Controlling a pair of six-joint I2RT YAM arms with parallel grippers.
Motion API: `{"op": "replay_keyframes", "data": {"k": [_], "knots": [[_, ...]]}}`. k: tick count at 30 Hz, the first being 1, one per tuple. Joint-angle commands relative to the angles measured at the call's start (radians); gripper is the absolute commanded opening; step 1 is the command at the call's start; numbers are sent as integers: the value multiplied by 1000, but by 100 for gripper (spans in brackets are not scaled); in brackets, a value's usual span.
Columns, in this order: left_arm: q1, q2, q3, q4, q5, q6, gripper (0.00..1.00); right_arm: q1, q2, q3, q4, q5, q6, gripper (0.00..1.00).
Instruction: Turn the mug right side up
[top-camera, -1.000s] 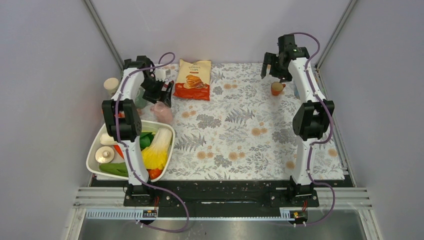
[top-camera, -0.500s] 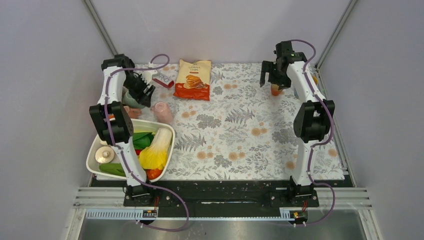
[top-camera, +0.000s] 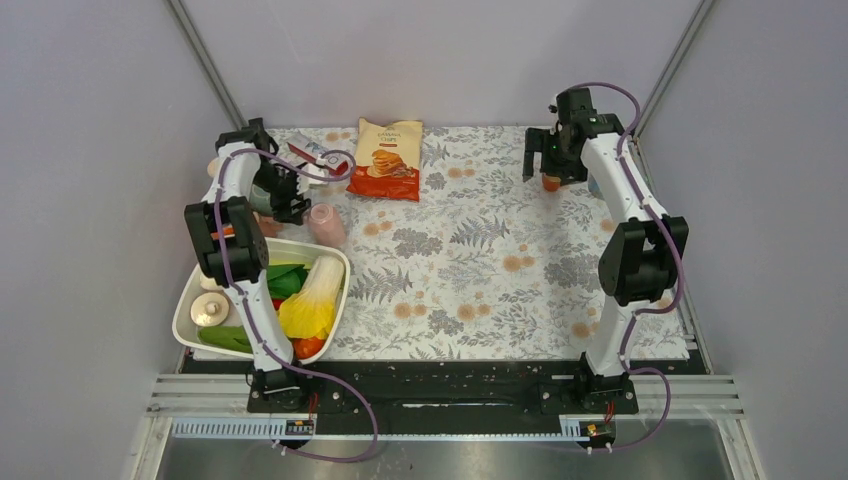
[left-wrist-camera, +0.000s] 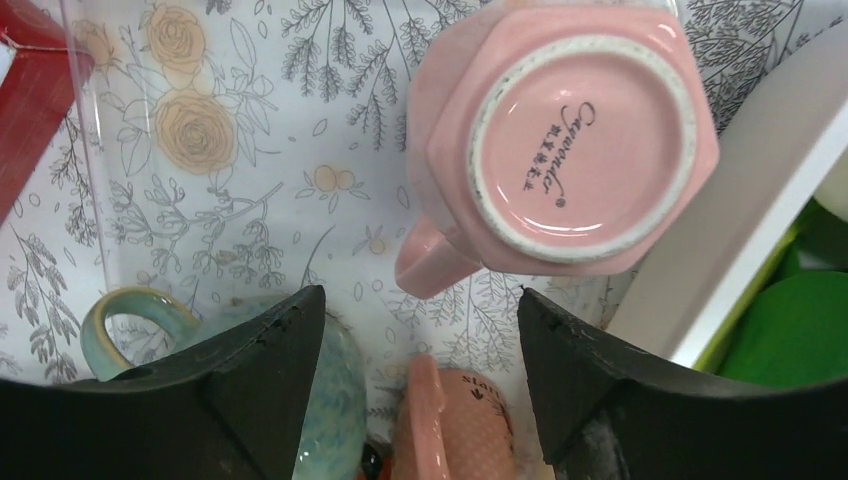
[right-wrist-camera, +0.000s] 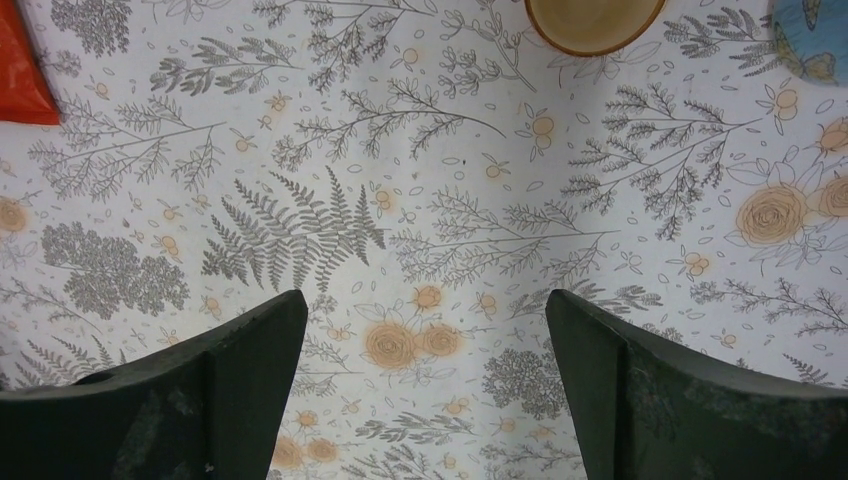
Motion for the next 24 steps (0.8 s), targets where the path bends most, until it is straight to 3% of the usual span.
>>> {"op": "replay_keyframes", "data": {"k": [1,5,12,17,24], "knots": [[-22,3,-23,32,36,104,74,8,-71,-45,43,22,-21,100],[-26,0,-45,91,66,67,69,9,-78,-65,42,16,-21,99],[-37,12,-69,70,43,68,51,9,-84,-90,42,20,-20,99],[-39,20,-76,18,38,80,30,9,-79,-89,41,17,-18,100],[-22,-17,-132,120,-29,-97,24,9,-73,-81,42,8,-13,100]]}}
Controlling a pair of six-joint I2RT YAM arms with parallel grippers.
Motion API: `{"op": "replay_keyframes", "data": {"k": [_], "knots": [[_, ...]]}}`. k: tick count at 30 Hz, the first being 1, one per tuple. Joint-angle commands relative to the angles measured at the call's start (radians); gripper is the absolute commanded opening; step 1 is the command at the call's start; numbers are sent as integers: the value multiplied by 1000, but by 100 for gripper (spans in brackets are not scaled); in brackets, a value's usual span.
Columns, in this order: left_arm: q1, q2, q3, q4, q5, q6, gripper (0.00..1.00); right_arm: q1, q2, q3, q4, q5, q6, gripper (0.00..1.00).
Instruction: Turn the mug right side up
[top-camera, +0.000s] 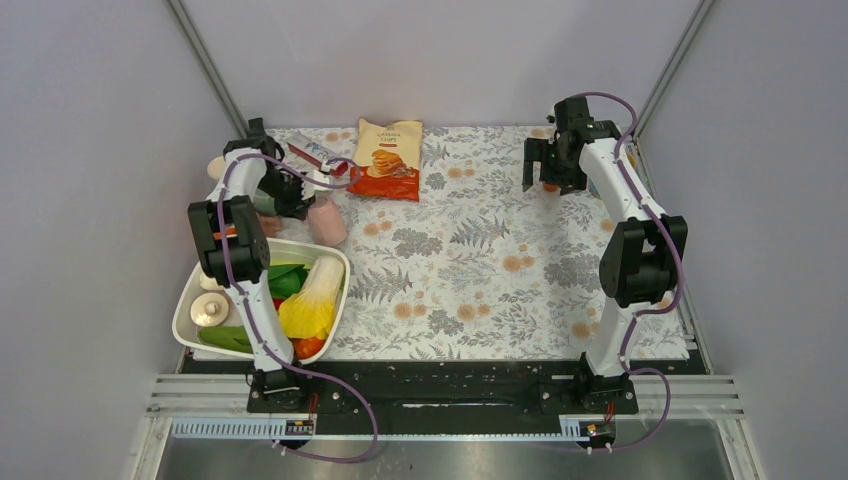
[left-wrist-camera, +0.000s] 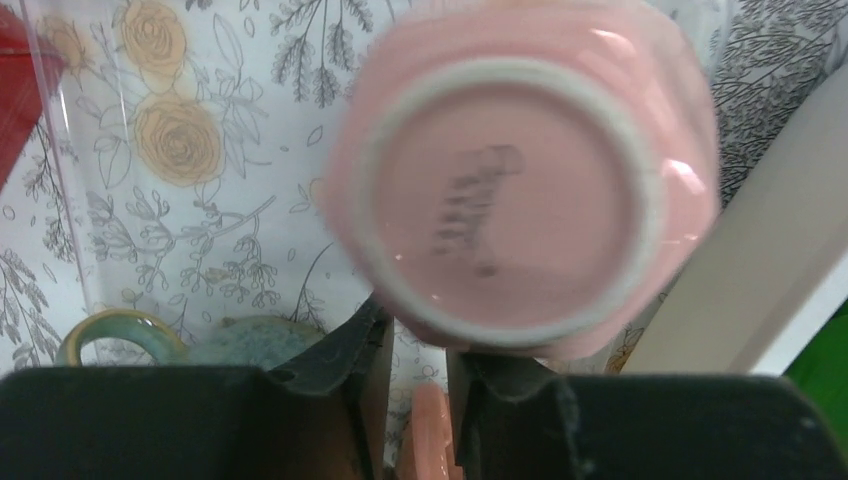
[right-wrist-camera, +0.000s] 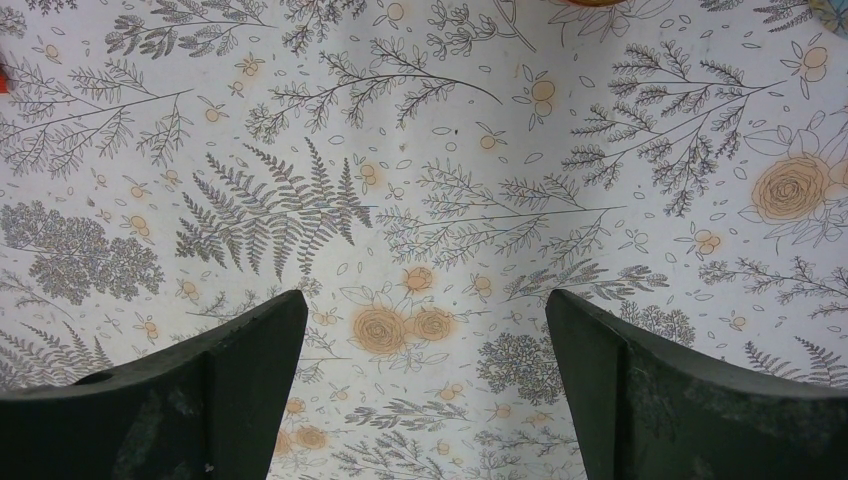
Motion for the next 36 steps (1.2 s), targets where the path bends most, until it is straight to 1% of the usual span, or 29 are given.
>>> {"op": "replay_keyframes", "data": {"k": [1,3,4,7,12,14,17,20,23,27,30,33,36], "knots": [[11,-41,-68,69,-18,-154,19,9,-44,11,27,9,-7,99],[13,-59,-98,129,-50,-251,4,9,-43,7,26,9,-6,99],[16,-74,-118,189,-63,-303,0,9,-42,5,28,9,-6,99],[20,-142,-212,345,-91,-414,0,10,-37,2,27,5,-5,99],[19,-262,-417,725,-209,-624,0,10,-25,17,28,-5,-3,99],[19,-273,-445,776,-224,-640,0,10,-20,24,27,-8,-3,99],[14,-261,-446,744,-201,-618,0,11,-14,31,26,-8,-3,99],[7,-231,-394,680,-179,-640,0,10,-15,30,27,-7,-6,99],[4,-176,-299,605,-182,-719,0,10,-14,24,28,-6,-9,99],[3,-106,-150,493,-186,-882,0,10,-20,11,27,-6,-8,99],[3,-100,-122,469,-160,-958,0,18,-31,4,27,-1,1,99],[0,-91,-121,462,-158,-1014,0,61,-47,8,41,-18,-21,99],[-3,-65,-90,422,-161,-1061,0,168,-91,-26,149,-75,-72,100]]}}
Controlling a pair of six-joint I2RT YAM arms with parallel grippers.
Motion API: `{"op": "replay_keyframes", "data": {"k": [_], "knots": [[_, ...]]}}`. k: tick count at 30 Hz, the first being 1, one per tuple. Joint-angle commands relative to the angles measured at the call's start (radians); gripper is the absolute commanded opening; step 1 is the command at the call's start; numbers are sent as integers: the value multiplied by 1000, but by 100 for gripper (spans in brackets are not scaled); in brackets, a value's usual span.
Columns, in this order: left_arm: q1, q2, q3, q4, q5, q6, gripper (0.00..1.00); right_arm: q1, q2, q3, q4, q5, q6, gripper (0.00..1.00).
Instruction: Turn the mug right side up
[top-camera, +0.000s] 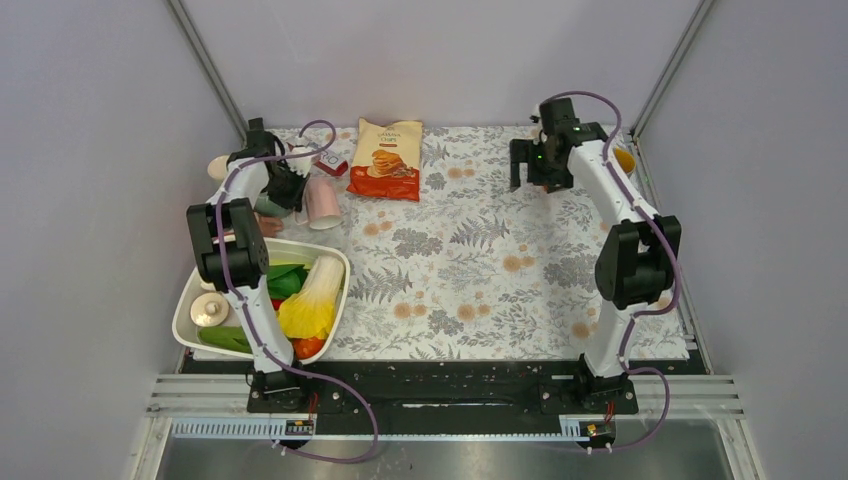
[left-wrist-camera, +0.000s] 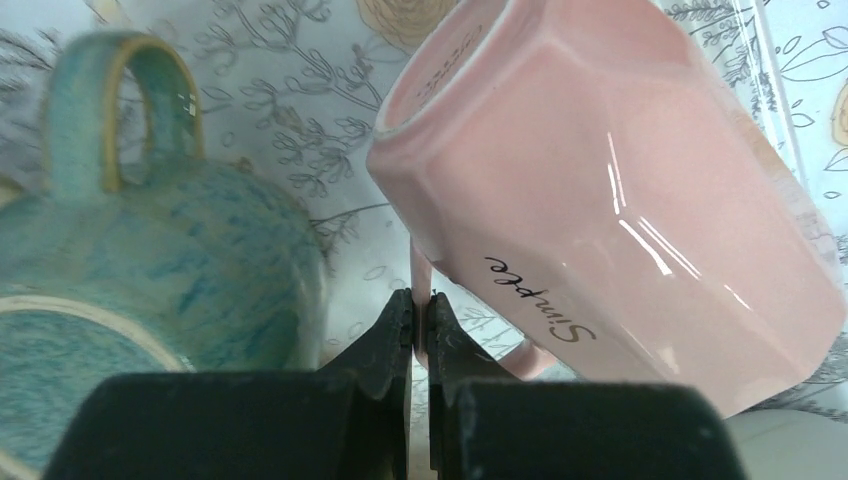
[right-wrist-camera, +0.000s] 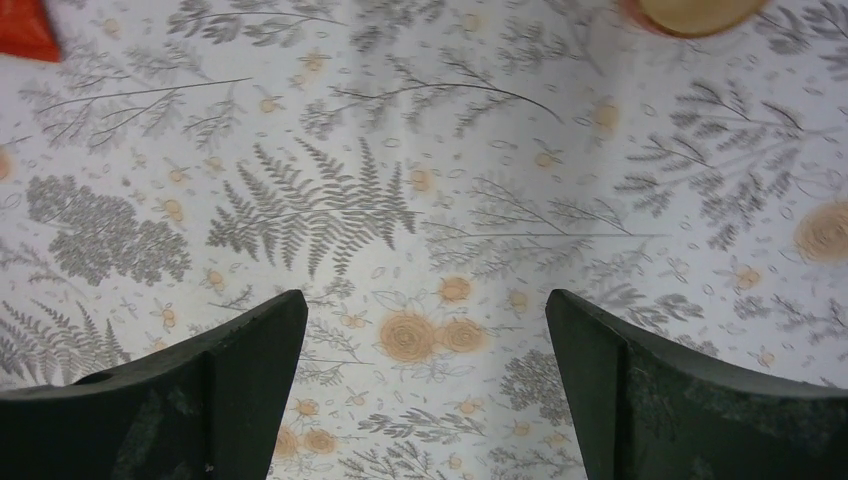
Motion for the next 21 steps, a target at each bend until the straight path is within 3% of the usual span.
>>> {"op": "replay_keyframes", "data": {"k": [1,7,12,21], "knots": [[-5,21,96,-60,31,-146,0,173,-104,-38,184,-84,-76,100],[-6,67,160,-146,42,-238,0,439,-100,-169,636,-199,-10,98],[-10,93,186,-208,76,-275,0,572,37,-205,1081,-202,137,95],[-9,97,199,-271,196,-287,0,654,289,-59,1209,-114,263,88]]}}
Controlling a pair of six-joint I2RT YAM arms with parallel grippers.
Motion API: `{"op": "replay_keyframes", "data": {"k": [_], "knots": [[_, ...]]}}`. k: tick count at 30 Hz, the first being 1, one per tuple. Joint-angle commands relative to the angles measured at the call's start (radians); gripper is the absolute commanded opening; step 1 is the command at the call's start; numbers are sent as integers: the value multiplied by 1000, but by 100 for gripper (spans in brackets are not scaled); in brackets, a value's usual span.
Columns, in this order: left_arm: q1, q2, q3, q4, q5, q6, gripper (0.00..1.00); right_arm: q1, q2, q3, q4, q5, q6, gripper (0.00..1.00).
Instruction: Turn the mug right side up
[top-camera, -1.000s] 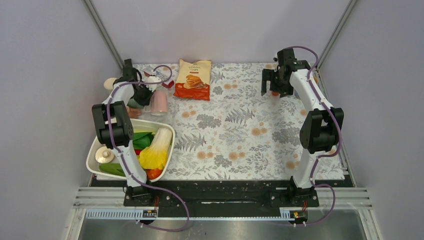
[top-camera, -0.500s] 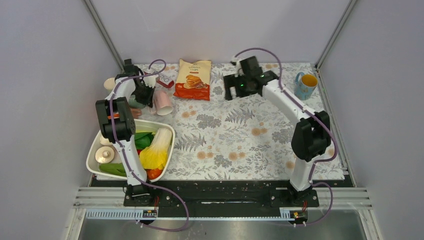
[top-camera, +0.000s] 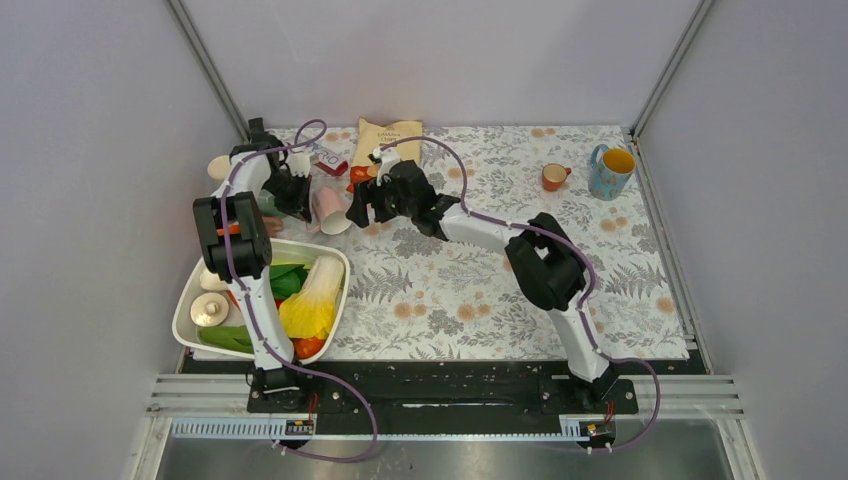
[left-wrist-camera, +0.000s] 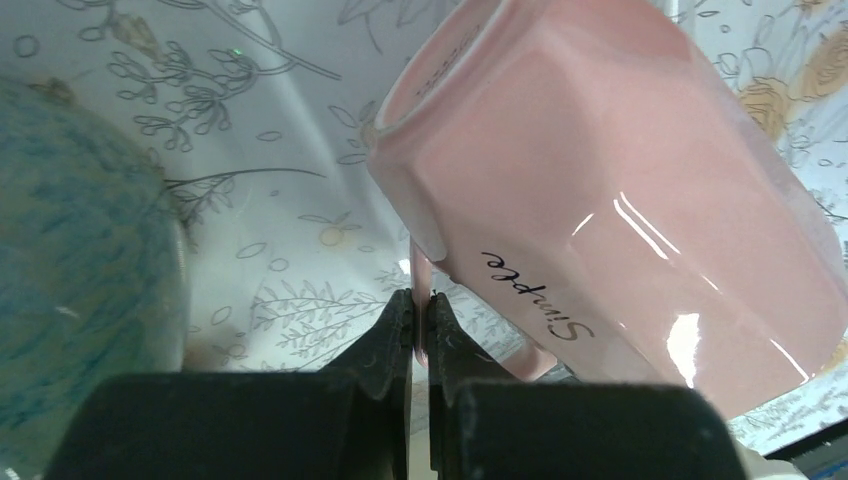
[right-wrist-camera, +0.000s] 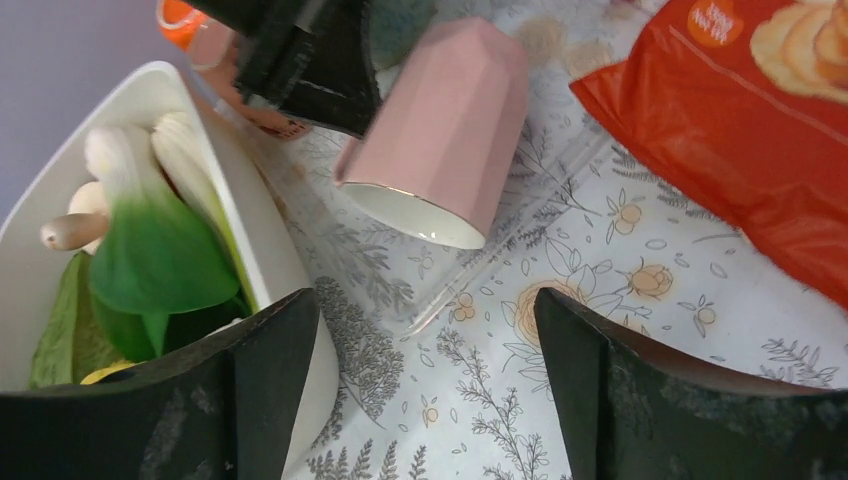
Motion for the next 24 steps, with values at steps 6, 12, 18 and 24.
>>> {"op": "replay_keyframes", "data": {"k": [6,12,18,24], "knots": [[-7,-19,55,-73,207,-26,0,18,114,113,38,135,146,84],[-7,-27,45,-104,277,-21,0,27,208,208,4,114,175,80],[-7,-25,53,-128,363,-27,0,27,247,278,-28,83,172,78],[-2,13,60,-128,304,-32,0,25,212,227,-9,67,177,80]]}}
